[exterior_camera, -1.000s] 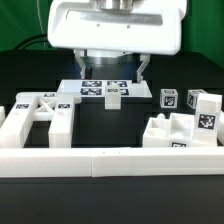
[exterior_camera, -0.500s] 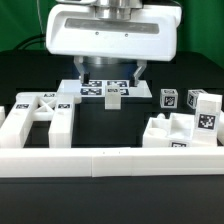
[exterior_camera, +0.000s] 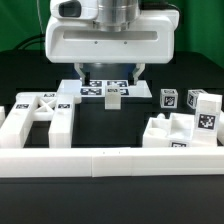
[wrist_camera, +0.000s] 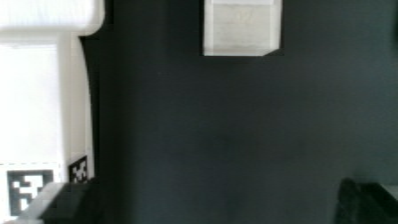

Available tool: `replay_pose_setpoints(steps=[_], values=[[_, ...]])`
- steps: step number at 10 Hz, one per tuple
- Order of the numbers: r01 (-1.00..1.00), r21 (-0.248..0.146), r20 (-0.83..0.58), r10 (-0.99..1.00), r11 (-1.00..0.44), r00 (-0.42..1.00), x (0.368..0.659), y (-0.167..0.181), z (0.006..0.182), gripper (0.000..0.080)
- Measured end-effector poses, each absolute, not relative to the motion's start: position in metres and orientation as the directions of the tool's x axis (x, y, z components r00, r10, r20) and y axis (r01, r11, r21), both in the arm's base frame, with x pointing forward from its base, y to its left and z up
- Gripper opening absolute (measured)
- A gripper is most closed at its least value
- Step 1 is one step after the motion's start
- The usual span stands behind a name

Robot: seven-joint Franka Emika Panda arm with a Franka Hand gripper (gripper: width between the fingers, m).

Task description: Assemble chair

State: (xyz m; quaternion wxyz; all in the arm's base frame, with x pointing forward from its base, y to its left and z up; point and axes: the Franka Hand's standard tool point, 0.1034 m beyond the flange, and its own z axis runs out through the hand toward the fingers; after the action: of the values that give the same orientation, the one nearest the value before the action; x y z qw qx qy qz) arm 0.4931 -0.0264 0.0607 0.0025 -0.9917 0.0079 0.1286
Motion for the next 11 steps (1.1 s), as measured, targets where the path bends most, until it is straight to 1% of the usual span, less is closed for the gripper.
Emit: replay_pose_setpoints(steps=[1, 2, 3, 4, 5, 6, 7, 8, 9, 10, 11], values=[[-0.018, -0.013, -0.331, -0.013, -1.0, 0.944, 0.485, -0.025, 0.059, 0.0648], [-0.023, -0.016, -0.365, -0.016, -1.0, 0.931, 0.484, -0.024, 0.056, 0.0648], [-0.027, -0.023, -0.468, -0.013, -0.999, 0.883, 0.471, -0.021, 0.051, 0.0648], [-0.026, -0.023, -0.54, -0.009, -0.999, 0.842, 0.467, -0.019, 0.044, 0.0649], [-0.024, -0.02, -0.582, -0.007, -1.0, 0.813, 0.464, -0.019, 0.041, 0.0649], [-0.032, -0.026, -0.679, -0.005, -0.999, 0.734, 0.456, -0.018, 0.043, 0.0648], [-0.033, -0.024, -0.72, -0.006, -0.999, 0.694, 0.46, -0.019, 0.04, 0.0648], [-0.036, -0.024, -0.763, -0.005, -0.999, 0.647, 0.457, -0.019, 0.038, 0.0648], [-0.032, -0.024, -0.781, -0.002, -0.999, 0.625, 0.453, -0.016, 0.032, 0.0648], [-0.042, -0.022, -0.829, -0.005, -0.999, 0.56, 0.442, -0.014, 0.032, 0.0648], [-0.044, -0.023, -0.833, -0.005, -0.999, 0.553, 0.441, -0.015, 0.026, 0.0648]])
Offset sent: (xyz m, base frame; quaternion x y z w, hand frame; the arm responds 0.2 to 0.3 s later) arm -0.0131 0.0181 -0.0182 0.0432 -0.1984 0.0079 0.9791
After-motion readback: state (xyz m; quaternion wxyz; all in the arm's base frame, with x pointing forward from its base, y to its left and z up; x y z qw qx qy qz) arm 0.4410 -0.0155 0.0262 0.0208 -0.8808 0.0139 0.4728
